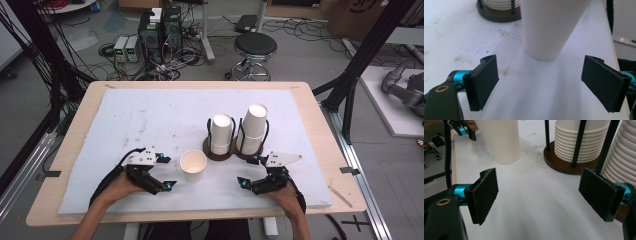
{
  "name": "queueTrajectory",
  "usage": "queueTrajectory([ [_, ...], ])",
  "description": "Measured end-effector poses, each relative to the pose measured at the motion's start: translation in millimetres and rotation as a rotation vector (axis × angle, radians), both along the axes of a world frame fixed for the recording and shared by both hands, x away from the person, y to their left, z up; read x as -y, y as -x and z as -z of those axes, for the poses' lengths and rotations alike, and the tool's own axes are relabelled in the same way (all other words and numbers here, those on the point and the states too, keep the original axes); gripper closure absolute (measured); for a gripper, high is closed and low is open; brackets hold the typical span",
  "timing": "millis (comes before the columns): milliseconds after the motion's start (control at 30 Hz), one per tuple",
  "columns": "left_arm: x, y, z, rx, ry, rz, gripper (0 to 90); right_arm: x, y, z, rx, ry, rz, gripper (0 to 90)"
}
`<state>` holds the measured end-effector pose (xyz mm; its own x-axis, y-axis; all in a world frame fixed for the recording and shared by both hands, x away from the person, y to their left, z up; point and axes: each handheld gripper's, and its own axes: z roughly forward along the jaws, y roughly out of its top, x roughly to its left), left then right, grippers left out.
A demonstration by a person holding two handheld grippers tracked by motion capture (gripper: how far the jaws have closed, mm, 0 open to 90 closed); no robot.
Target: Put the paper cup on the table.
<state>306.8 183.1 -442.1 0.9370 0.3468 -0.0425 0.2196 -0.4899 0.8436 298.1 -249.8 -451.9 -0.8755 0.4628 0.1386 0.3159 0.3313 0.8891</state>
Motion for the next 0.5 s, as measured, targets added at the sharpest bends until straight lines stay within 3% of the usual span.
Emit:
queueTrajectory([
  [500,-60.5,12.7,1.3,0.018,0.076,-0.104,14.2,0.1,-1.9,0.3,-0.012,0.0,-0.003,16.6],
])
